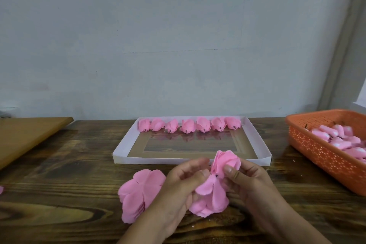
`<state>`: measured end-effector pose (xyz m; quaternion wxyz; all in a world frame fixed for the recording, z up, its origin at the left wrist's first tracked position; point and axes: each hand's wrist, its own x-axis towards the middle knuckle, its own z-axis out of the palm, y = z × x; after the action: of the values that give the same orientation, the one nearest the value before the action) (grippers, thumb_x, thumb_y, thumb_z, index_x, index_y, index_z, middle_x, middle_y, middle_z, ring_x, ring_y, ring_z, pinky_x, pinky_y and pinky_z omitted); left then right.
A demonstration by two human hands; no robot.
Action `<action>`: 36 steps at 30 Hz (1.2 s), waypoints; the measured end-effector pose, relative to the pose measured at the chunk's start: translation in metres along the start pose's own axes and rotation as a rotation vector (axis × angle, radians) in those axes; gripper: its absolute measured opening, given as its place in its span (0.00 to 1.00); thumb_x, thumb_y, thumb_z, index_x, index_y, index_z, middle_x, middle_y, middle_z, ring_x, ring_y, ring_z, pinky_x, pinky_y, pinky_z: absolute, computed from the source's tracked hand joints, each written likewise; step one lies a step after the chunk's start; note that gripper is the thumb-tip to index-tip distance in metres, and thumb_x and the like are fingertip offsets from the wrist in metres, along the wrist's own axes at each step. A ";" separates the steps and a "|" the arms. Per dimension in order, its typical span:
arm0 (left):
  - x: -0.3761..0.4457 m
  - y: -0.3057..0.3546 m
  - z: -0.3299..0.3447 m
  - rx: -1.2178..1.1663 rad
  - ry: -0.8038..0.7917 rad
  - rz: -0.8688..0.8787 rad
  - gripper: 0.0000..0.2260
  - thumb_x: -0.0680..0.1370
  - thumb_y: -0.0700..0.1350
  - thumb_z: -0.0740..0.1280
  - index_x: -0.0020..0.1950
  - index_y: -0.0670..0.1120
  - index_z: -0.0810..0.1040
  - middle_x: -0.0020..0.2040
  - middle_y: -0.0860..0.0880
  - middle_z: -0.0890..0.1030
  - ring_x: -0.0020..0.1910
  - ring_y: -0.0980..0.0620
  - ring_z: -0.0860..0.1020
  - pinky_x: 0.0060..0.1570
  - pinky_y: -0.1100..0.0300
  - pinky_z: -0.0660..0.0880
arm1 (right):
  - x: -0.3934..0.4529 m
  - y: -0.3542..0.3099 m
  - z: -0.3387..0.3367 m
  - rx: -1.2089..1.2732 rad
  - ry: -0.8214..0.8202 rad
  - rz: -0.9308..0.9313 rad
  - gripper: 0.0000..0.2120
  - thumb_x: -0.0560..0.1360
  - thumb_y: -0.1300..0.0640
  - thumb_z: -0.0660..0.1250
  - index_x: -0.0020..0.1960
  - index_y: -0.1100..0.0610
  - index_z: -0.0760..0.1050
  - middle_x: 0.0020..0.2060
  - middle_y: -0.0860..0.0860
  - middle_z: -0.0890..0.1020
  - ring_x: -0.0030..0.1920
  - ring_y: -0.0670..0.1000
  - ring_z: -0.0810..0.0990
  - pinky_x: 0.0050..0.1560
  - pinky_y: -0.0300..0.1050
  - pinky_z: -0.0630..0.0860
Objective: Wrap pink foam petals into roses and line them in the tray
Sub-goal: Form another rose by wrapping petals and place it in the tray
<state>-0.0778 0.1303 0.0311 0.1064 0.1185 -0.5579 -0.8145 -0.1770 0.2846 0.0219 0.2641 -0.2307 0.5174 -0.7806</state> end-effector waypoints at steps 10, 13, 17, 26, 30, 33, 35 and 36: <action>0.004 -0.006 -0.001 0.114 0.144 0.059 0.08 0.73 0.37 0.75 0.48 0.48 0.88 0.50 0.42 0.87 0.52 0.42 0.85 0.52 0.51 0.81 | -0.003 0.000 0.006 -0.063 0.025 -0.031 0.15 0.66 0.56 0.74 0.51 0.60 0.84 0.48 0.63 0.85 0.44 0.59 0.84 0.49 0.59 0.80; 0.006 -0.008 -0.002 0.085 0.195 0.059 0.06 0.75 0.37 0.75 0.47 0.47 0.87 0.50 0.40 0.87 0.52 0.41 0.85 0.52 0.50 0.81 | -0.004 0.000 0.008 -0.093 0.016 -0.050 0.14 0.67 0.56 0.73 0.51 0.58 0.84 0.49 0.63 0.85 0.48 0.62 0.84 0.50 0.59 0.80; 0.003 -0.007 0.001 0.134 0.146 0.078 0.05 0.76 0.38 0.72 0.48 0.46 0.87 0.49 0.40 0.87 0.51 0.43 0.86 0.52 0.50 0.82 | -0.004 0.002 0.007 -0.154 0.016 -0.090 0.13 0.68 0.55 0.73 0.52 0.57 0.85 0.49 0.61 0.86 0.52 0.64 0.84 0.54 0.64 0.79; 0.003 -0.002 0.003 -0.107 0.153 0.003 0.10 0.75 0.37 0.73 0.55 0.33 0.83 0.54 0.34 0.84 0.53 0.40 0.84 0.48 0.54 0.83 | -0.003 0.004 0.007 -0.179 -0.055 -0.121 0.10 0.74 0.61 0.70 0.54 0.57 0.84 0.50 0.60 0.86 0.53 0.60 0.84 0.51 0.53 0.81; 0.003 -0.001 0.006 -0.258 0.168 -0.021 0.12 0.72 0.34 0.72 0.53 0.31 0.82 0.54 0.33 0.84 0.51 0.42 0.85 0.51 0.56 0.83 | -0.004 0.004 0.007 -0.197 -0.048 -0.164 0.08 0.75 0.61 0.72 0.54 0.57 0.84 0.49 0.58 0.86 0.50 0.56 0.85 0.47 0.46 0.80; 0.003 -0.002 0.006 -0.230 0.134 0.002 0.14 0.72 0.36 0.73 0.55 0.32 0.82 0.55 0.34 0.84 0.57 0.40 0.84 0.57 0.54 0.81 | -0.003 0.005 0.007 -0.220 -0.026 -0.202 0.09 0.74 0.62 0.71 0.53 0.56 0.85 0.48 0.57 0.87 0.48 0.52 0.85 0.45 0.41 0.79; 0.002 -0.003 0.006 -0.196 0.099 0.032 0.17 0.70 0.40 0.75 0.56 0.33 0.83 0.55 0.35 0.84 0.57 0.41 0.84 0.55 0.55 0.82 | -0.003 0.006 0.006 -0.208 -0.018 -0.206 0.09 0.73 0.62 0.70 0.52 0.56 0.85 0.48 0.57 0.87 0.48 0.53 0.86 0.45 0.41 0.80; 0.001 -0.004 0.006 -0.179 0.078 0.044 0.17 0.71 0.41 0.75 0.56 0.33 0.83 0.55 0.35 0.85 0.56 0.41 0.84 0.53 0.55 0.83 | -0.003 0.006 0.007 -0.200 -0.011 -0.207 0.09 0.72 0.61 0.71 0.52 0.56 0.85 0.47 0.57 0.87 0.48 0.53 0.86 0.45 0.41 0.80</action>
<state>-0.0811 0.1363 0.0297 0.1559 0.1278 -0.4808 -0.8533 -0.1697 0.2799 0.0188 0.1605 -0.3121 0.5646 -0.7470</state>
